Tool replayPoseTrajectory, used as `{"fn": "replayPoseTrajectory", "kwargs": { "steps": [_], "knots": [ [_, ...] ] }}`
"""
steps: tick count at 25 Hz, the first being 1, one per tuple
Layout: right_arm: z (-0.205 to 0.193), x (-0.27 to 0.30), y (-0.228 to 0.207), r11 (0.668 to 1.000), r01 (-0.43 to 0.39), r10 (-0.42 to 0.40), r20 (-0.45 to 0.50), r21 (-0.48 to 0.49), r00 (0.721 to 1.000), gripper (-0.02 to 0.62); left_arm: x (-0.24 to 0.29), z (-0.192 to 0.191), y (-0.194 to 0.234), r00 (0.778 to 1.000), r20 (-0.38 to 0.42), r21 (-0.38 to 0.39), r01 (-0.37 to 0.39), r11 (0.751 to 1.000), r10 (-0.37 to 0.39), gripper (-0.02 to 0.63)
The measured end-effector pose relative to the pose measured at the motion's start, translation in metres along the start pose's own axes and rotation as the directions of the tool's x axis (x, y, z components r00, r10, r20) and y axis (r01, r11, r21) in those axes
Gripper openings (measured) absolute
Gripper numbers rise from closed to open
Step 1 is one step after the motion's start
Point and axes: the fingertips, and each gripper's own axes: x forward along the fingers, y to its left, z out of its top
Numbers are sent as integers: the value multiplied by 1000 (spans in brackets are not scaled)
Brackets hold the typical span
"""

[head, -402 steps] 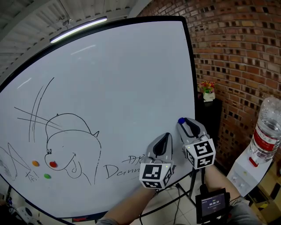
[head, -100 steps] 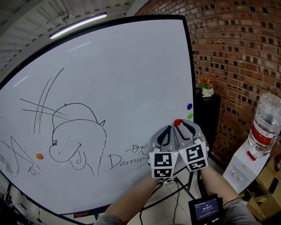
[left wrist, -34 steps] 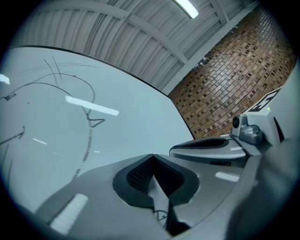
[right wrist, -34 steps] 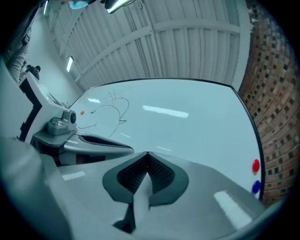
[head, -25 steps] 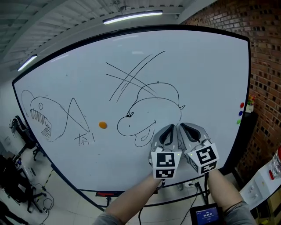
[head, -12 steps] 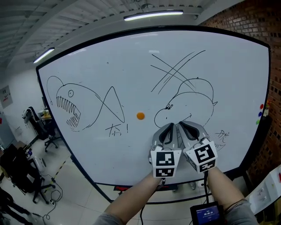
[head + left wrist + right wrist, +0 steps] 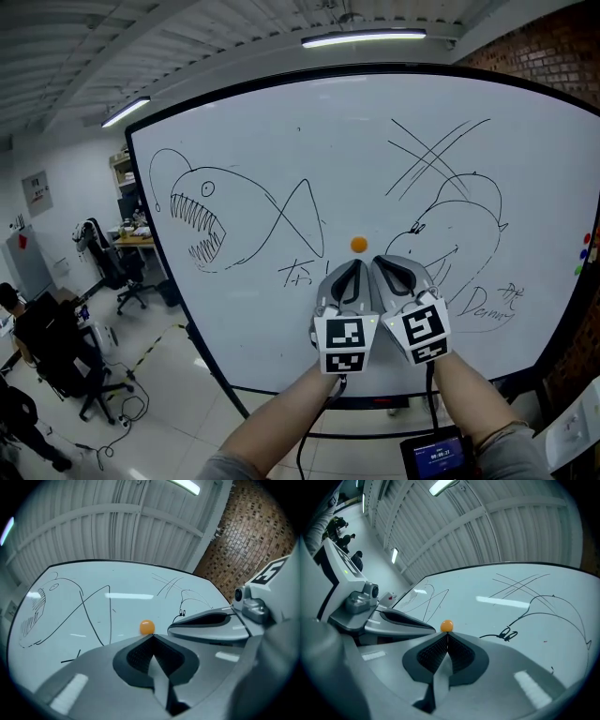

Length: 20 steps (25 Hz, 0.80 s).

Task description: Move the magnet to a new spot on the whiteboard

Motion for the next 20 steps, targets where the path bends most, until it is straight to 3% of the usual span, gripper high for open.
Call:
{"fn": "replayPoseTrajectory", "kwargs": {
  "steps": [6,12,16,20],
  "knots": [
    [12,16,10,994,27,-26,18,-110,1000,103,-8,-2,22,1000,7,6,-21,1000,21,1],
    [18,35,14,943,69,-75,-6,-326,997,170,-8,-5,38,999,1,-15,-41,999,41,0],
    [11,42,9,911,84,-107,-34,-404,994,140,-6,-12,43,999,-14,-20,-46,999,46,1],
    [12,39,5,910,77,-103,-41,-407,994,130,-3,-10,37,999,-3,-27,-37,999,37,0]
  ]
}}
